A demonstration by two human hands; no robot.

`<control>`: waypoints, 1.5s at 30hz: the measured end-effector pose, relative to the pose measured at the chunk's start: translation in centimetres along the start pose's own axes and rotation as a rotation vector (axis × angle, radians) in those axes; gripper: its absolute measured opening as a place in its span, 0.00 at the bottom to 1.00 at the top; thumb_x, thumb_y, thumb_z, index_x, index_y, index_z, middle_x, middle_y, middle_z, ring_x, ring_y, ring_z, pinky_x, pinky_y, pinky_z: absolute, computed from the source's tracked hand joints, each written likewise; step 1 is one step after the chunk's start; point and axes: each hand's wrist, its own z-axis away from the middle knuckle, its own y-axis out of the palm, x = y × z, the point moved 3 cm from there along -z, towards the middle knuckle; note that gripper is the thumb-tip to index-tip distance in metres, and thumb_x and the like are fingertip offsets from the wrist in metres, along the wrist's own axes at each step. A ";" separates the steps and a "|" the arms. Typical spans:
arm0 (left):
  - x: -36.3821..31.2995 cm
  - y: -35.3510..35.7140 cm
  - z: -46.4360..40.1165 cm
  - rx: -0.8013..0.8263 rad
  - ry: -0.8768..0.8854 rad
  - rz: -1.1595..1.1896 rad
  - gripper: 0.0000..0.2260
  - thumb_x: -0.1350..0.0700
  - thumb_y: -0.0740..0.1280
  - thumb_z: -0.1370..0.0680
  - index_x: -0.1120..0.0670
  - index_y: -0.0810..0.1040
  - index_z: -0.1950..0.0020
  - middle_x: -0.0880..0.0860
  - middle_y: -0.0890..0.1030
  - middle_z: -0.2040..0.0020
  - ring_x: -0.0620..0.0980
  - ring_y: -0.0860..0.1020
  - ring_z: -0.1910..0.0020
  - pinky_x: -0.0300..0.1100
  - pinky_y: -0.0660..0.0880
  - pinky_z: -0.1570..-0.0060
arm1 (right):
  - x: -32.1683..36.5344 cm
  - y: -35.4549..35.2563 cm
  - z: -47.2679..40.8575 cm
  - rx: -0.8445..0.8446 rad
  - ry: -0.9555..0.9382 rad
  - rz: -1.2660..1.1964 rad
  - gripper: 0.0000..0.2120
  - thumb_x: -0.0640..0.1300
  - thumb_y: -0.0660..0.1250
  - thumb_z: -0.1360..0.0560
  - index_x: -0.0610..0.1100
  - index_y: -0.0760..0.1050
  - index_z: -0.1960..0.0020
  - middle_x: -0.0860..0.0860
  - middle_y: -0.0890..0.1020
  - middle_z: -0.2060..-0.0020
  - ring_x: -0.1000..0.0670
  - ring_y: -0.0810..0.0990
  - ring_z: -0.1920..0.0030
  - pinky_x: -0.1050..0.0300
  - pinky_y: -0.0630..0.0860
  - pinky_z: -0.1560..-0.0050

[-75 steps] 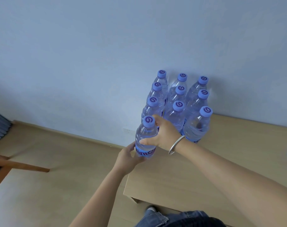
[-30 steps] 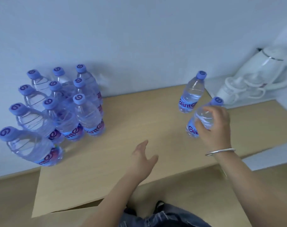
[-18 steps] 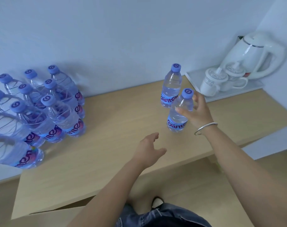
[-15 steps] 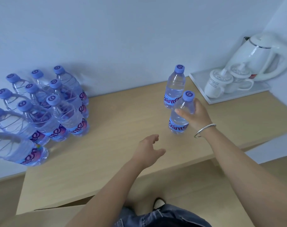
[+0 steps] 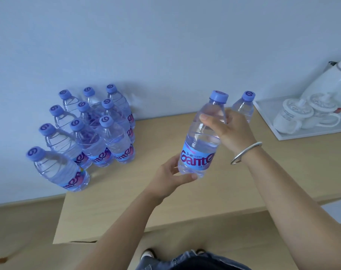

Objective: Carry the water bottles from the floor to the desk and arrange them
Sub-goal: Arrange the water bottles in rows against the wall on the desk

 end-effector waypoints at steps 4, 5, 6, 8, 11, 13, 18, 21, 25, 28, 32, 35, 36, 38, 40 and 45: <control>-1.1 -3.4 2.0 0.039 0.058 0.196 0.25 0.56 0.75 0.37 0.58 0.76 0.42 0.55 0.82 0.48 0.52 0.79 0.49 0.42 0.76 0.47 | 3.5 4.1 -0.4 0.105 -0.036 0.005 0.30 0.67 0.68 0.44 0.44 0.80 0.55 0.46 0.84 0.57 0.49 0.83 0.55 0.48 0.78 0.49; -1.1 -4.2 2.6 0.032 0.064 0.221 0.25 0.56 0.75 0.38 0.59 0.77 0.42 0.56 0.82 0.49 0.52 0.79 0.50 0.42 0.75 0.47 | 4.2 5.2 -0.5 0.148 -0.046 0.012 0.31 0.67 0.68 0.44 0.43 0.79 0.54 0.45 0.84 0.56 0.48 0.83 0.54 0.47 0.78 0.48; -1.0 -5.0 3.1 0.019 0.068 0.237 0.25 0.57 0.75 0.39 0.59 0.77 0.43 0.56 0.82 0.50 0.52 0.79 0.50 0.43 0.75 0.47 | 4.8 6.3 -0.4 0.197 -0.057 0.020 0.32 0.66 0.69 0.43 0.43 0.79 0.52 0.45 0.84 0.54 0.47 0.83 0.53 0.45 0.78 0.46; -0.8 -6.7 4.2 -0.010 0.074 0.267 0.24 0.57 0.76 0.39 0.59 0.78 0.44 0.56 0.83 0.51 0.53 0.79 0.50 0.43 0.75 0.47 | 5.8 8.2 -0.4 0.296 -0.071 0.030 0.30 0.64 0.69 0.40 0.42 0.77 0.49 0.46 0.83 0.52 0.47 0.82 0.51 0.43 0.77 0.44; -0.4 -8.7 5.6 -0.037 0.082 0.327 0.20 0.57 0.75 0.39 0.56 0.82 0.48 0.55 0.83 0.52 0.53 0.80 0.50 0.43 0.75 0.46 | 7.1 10.8 -0.3 0.439 -0.074 0.018 0.28 0.59 0.69 0.35 0.41 0.74 0.44 0.45 0.81 0.46 0.46 0.80 0.46 0.42 0.75 0.41; -0.2 -9.6 6.5 -0.051 0.090 0.379 0.18 0.57 0.74 0.39 0.56 0.82 0.51 0.54 0.84 0.53 0.51 0.81 0.52 0.40 0.76 0.48 | 7.6 12.3 0.0 0.525 -0.060 -0.094 0.24 0.52 0.70 0.32 0.40 0.72 0.42 0.44 0.80 0.44 0.49 0.81 0.47 0.51 0.79 0.46; 0.4 -11.5 8.4 -0.124 0.094 0.453 0.30 0.57 0.74 0.41 0.71 0.73 0.44 0.56 0.84 0.53 0.52 0.81 0.52 0.41 0.76 0.48 | 8.6 15.7 0.5 0.542 -0.084 -0.167 0.18 0.44 0.71 0.29 0.42 0.70 0.42 0.50 0.83 0.49 0.48 0.81 0.47 0.46 0.79 0.49; 0.9 -12.5 9.5 -0.171 0.097 0.439 0.32 0.56 0.75 0.41 0.74 0.72 0.44 0.60 0.82 0.51 0.54 0.80 0.50 0.44 0.76 0.44 | 8.6 17.5 0.6 0.542 -0.095 -0.152 0.18 0.42 0.69 0.28 0.45 0.68 0.41 0.46 0.82 0.48 0.44 0.79 0.43 0.39 0.73 0.39; 1.5 -13.6 10.6 -0.213 0.086 0.393 0.22 0.55 0.76 0.42 0.64 0.78 0.52 0.55 0.84 0.54 0.51 0.80 0.52 0.42 0.76 0.46 | 8.1 19.1 0.7 0.592 -0.125 -0.126 0.18 0.45 0.70 0.28 0.50 0.70 0.41 0.47 0.80 0.44 0.51 0.79 0.44 0.53 0.76 0.43; 2.0 -14.5 11.2 -0.229 0.101 0.381 0.18 0.55 0.76 0.41 0.57 0.83 0.53 0.55 0.84 0.53 0.51 0.81 0.51 0.40 0.77 0.47 | 8.3 19.9 0.9 0.652 -0.182 -0.070 0.14 0.50 0.70 0.31 0.56 0.72 0.47 0.59 0.81 0.48 0.60 0.78 0.44 0.61 0.75 0.43; 3.0 -16.0 11.9 -0.272 0.117 0.316 0.15 0.63 0.77 0.37 0.56 0.83 0.52 0.54 0.85 0.54 0.49 0.82 0.54 0.37 0.77 0.54 | 7.4 21.4 1.1 0.723 -0.156 -0.046 0.21 0.54 0.72 0.35 0.56 0.70 0.45 0.58 0.79 0.46 0.57 0.78 0.44 0.54 0.76 0.44; 4.3 -16.8 11.8 -0.343 0.083 0.226 0.15 0.67 0.76 0.34 0.58 0.82 0.50 0.54 0.85 0.54 0.47 0.82 0.55 0.37 0.77 0.55 | 6.3 22.5 1.4 0.761 -0.125 -0.032 0.24 0.49 0.75 0.35 0.55 0.69 0.43 0.58 0.78 0.48 0.57 0.77 0.43 0.59 0.76 0.46; 4.9 -17.0 11.7 -0.381 0.061 0.185 0.14 0.66 0.76 0.34 0.57 0.82 0.51 0.53 0.85 0.54 0.47 0.82 0.55 0.39 0.77 0.53 | 6.0 23.0 1.7 0.780 -0.128 -0.023 0.24 0.46 0.76 0.34 0.55 0.69 0.43 0.60 0.78 0.48 0.58 0.77 0.43 0.63 0.75 0.45; 6.2 -17.4 11.3 -0.480 0.002 0.086 0.14 0.63 0.77 0.34 0.54 0.82 0.51 0.51 0.85 0.54 0.47 0.81 0.53 0.45 0.76 0.46 | 5.2 24.1 2.2 0.794 -0.152 0.031 0.25 0.43 0.75 0.33 0.52 0.69 0.40 0.58 0.78 0.44 0.58 0.76 0.40 0.62 0.72 0.40; 7.6 -17.9 10.7 -0.582 -0.081 -0.015 0.16 0.59 0.77 0.35 0.51 0.81 0.48 0.49 0.85 0.54 0.48 0.80 0.51 0.47 0.75 0.45 | 4.4 25.2 2.6 0.785 -0.167 0.085 0.28 0.42 0.75 0.33 0.50 0.68 0.37 0.54 0.76 0.40 0.54 0.73 0.37 0.56 0.70 0.36; 9.4 -19.0 9.4 -0.705 -0.194 -0.247 0.19 0.52 0.76 0.33 0.49 0.78 0.44 0.42 0.78 0.58 0.43 0.74 0.55 0.28 0.65 0.65 | 3.1 27.4 3.1 0.721 -0.197 0.183 0.29 0.43 0.76 0.34 0.53 0.67 0.37 0.56 0.76 0.43 0.54 0.74 0.42 0.56 0.72 0.39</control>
